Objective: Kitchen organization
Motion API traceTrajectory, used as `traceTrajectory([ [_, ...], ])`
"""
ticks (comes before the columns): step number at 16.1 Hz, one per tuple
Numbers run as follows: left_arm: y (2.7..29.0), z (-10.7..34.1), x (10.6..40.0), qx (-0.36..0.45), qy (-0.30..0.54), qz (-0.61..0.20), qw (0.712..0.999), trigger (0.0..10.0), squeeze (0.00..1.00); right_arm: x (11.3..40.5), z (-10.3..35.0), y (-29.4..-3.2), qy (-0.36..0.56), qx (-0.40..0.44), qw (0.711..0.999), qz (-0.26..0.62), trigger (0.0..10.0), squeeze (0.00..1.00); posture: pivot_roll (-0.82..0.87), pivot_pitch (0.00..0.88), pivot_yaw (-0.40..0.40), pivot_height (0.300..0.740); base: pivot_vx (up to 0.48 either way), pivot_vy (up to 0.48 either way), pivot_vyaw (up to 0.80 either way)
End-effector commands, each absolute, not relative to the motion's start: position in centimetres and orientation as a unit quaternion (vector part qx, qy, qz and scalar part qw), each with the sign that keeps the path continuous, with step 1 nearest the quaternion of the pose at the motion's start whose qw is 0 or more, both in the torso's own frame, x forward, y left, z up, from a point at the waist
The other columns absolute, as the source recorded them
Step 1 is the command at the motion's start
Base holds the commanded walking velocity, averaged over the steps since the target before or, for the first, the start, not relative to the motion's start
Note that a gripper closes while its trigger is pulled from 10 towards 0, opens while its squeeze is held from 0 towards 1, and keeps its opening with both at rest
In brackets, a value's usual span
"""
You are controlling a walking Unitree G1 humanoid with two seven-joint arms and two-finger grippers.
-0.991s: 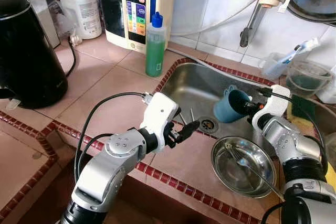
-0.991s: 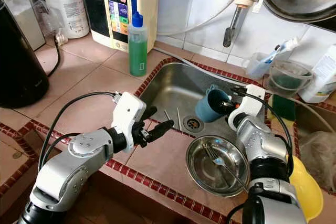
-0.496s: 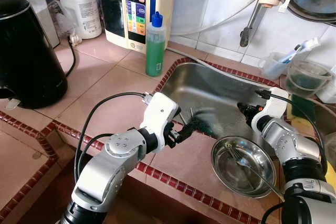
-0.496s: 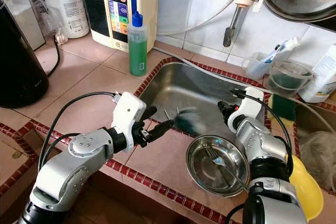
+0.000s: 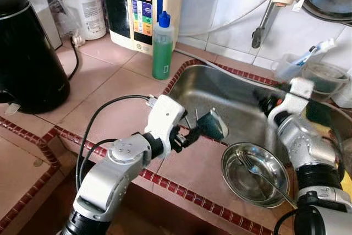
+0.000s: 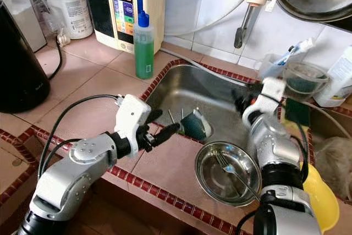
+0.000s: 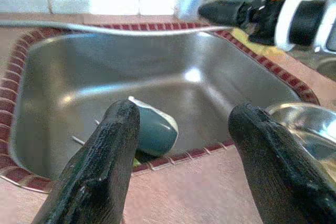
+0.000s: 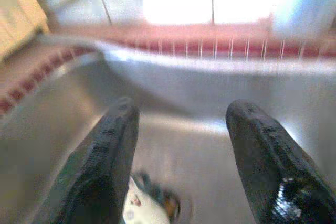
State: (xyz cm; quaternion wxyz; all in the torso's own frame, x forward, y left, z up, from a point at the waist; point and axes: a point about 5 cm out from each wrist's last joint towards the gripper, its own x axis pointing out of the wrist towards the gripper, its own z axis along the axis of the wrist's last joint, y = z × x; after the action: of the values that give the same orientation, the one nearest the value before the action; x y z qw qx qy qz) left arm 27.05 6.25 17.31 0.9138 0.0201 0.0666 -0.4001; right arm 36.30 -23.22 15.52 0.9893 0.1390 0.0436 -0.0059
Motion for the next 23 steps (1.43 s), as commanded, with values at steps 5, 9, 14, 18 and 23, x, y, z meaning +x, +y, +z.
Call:
traceTrajectory([
  [5,6.9,17.5,27.7,-0.013,0.065,-0.406,0.911,10.0,0.00,35.5,16.7,-22.2,-0.011,0.117,0.993,0.019,10.0,0.00,-0.04,0.055,-0.078,0.740,0.000,0.000,0.00],
  [9,5.8,17.5,27.2,-0.004,0.064,-0.420,0.905,10.0,0.00,34.1,17.6,-21.6,-0.055,0.090,0.993,0.046,10.0,0.00,-0.04,0.054,-0.072,0.740,0.000,0.000,0.00],
  [14,5.8,17.2,27.6,-0.011,0.054,-0.406,0.912,10.0,0.00,31.6,19.3,-22.9,-0.098,0.083,0.991,0.025,10.0,0.00,-0.06,0.046,-0.057,0.740,0.000,0.000,0.00],
  [18,8.4,18.1,29.6,-0.046,0.029,-0.357,0.932,10.0,0.00,30.8,20.9,-22.6,-0.126,0.072,0.989,0.030,10.0,0.00,-0.07,0.042,-0.050,0.740,0.000,0.000,-0.78],
  [23,11.4,19.0,31.0,-0.063,-0.005,-0.305,0.950,10.0,0.00,30.9,21.3,-22.0,-0.127,0.067,0.988,0.048,10.0,0.00,-0.06,0.036,-0.061,0.740,0.000,0.000,-0.78],
])
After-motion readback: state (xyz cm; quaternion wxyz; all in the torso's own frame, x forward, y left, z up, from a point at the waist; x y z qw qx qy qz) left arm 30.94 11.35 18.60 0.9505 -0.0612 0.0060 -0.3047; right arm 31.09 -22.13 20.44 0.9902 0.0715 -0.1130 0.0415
